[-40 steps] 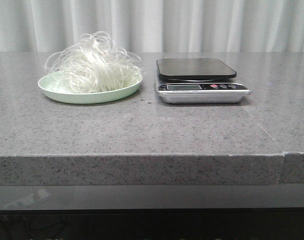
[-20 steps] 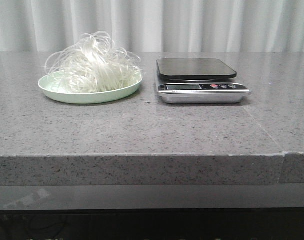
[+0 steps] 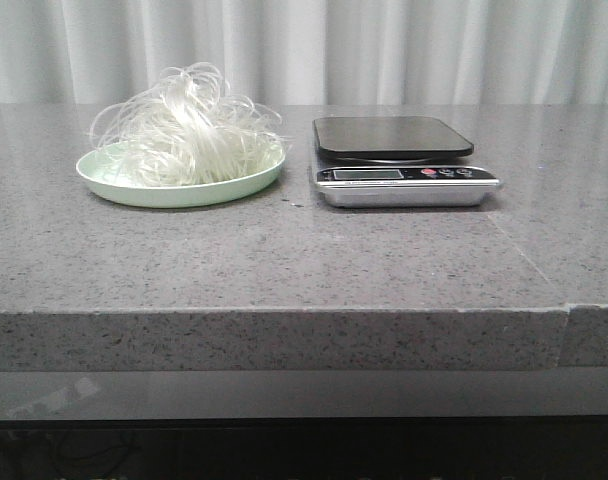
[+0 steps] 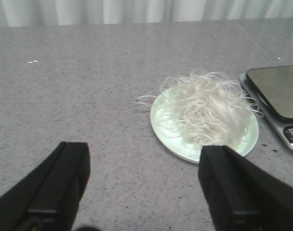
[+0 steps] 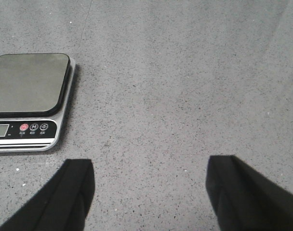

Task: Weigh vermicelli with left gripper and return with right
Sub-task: 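Lower the left gripper onto the vermicelli on the green plate and grasp it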

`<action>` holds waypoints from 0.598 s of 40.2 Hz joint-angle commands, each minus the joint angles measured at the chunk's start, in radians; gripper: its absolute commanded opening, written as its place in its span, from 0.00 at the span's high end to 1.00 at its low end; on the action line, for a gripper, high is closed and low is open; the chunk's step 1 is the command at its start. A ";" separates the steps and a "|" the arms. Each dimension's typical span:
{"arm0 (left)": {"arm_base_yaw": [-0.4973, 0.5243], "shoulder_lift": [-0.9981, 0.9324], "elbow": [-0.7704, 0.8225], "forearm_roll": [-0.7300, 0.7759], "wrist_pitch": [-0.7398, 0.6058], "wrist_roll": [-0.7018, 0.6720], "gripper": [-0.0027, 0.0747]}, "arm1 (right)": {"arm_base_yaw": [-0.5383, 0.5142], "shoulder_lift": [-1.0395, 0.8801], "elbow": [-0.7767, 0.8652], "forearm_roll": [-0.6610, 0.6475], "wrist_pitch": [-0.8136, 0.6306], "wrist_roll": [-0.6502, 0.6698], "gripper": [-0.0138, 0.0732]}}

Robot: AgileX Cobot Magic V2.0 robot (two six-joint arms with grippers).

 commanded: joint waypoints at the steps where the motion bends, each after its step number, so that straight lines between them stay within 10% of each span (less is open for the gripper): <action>1: -0.079 0.083 -0.064 -0.023 -0.114 0.024 0.26 | -0.006 0.008 -0.034 -0.010 -0.061 0.001 0.15; 24: -0.247 0.690 -0.378 0.028 -0.142 0.087 0.26 | -0.006 0.008 -0.034 -0.010 -0.061 0.001 0.15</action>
